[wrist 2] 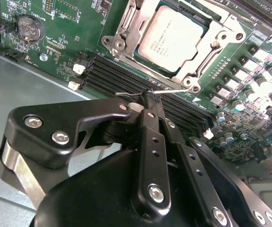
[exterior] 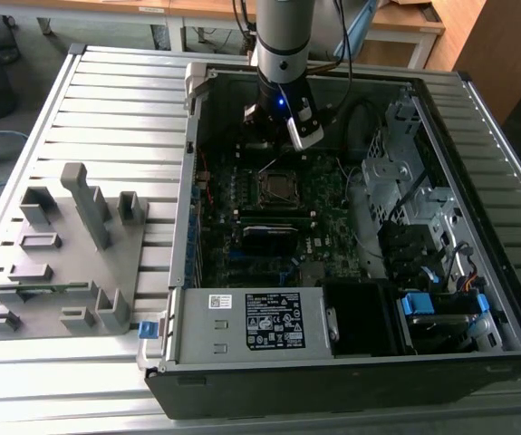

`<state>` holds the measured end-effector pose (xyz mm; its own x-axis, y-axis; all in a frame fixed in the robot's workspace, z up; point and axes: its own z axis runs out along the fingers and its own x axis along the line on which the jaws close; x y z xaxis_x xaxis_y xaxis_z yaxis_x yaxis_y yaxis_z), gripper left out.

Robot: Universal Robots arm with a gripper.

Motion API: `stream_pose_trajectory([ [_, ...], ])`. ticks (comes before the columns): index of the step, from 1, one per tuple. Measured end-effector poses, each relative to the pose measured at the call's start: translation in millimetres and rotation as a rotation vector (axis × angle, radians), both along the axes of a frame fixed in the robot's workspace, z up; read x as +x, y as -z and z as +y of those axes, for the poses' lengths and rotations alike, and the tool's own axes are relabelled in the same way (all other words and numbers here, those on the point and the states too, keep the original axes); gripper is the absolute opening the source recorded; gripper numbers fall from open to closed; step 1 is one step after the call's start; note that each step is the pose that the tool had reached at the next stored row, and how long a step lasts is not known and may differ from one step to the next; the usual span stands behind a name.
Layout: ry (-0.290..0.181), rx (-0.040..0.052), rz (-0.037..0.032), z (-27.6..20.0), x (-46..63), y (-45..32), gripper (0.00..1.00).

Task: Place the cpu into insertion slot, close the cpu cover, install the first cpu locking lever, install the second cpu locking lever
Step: 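Install the first cpu locking lever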

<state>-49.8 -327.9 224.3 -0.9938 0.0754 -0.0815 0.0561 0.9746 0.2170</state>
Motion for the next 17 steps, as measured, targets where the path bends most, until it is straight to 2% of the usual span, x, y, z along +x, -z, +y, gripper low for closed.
stream_pose_trajectory([
  [17,0.0,-0.0002,0.0001,0.9,0.9,3.5,0.1],
])
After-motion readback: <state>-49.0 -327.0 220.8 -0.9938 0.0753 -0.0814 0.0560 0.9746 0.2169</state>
